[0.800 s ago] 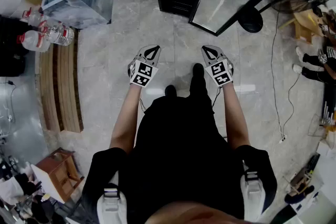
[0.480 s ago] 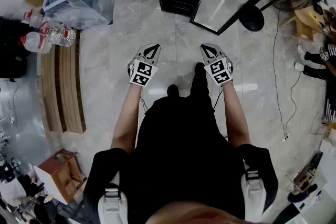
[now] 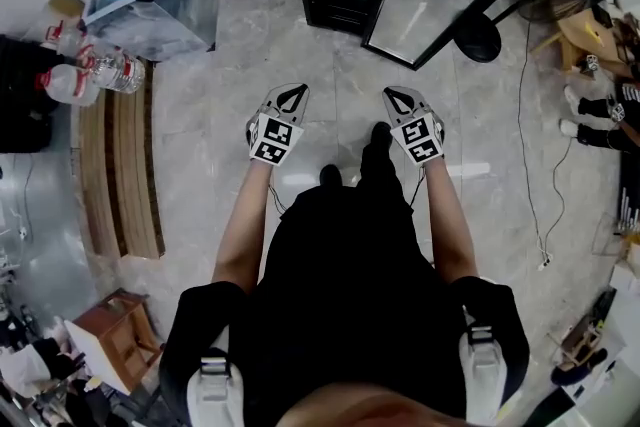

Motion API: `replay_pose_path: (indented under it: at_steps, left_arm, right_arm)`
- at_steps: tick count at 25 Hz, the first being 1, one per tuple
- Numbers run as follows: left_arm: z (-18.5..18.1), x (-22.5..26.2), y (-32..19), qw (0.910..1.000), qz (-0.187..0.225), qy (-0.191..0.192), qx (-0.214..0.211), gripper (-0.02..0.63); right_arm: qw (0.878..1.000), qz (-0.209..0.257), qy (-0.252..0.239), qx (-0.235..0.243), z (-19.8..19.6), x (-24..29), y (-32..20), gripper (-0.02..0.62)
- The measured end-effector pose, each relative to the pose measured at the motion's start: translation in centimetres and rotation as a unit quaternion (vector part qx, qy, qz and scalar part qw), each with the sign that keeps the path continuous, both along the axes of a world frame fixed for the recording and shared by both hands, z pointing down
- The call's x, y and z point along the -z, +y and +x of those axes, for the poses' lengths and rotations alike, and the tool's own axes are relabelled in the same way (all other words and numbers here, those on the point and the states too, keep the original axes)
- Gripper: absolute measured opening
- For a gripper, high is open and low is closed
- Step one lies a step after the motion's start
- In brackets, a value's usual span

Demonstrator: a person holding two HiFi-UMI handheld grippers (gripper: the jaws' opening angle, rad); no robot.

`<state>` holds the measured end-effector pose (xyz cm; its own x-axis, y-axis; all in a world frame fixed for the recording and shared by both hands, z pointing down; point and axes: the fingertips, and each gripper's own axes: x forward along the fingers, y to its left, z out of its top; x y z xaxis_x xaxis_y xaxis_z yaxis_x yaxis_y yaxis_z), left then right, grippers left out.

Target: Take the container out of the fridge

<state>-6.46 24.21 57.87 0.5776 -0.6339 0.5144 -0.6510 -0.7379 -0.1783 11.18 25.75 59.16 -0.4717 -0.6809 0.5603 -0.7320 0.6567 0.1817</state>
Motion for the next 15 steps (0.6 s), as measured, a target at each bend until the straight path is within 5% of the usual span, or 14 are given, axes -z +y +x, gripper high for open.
replay_pose_path:
  at_steps: [15]
  left_arm:
    - [0.5, -1.2, 0.8, 0.9999, -0.009, -0.012, -0.005, 0.018]
  right_arm:
    - [1.0, -0.007, 0.0, -0.008, 0.9, -1.7, 0.7, -0.002]
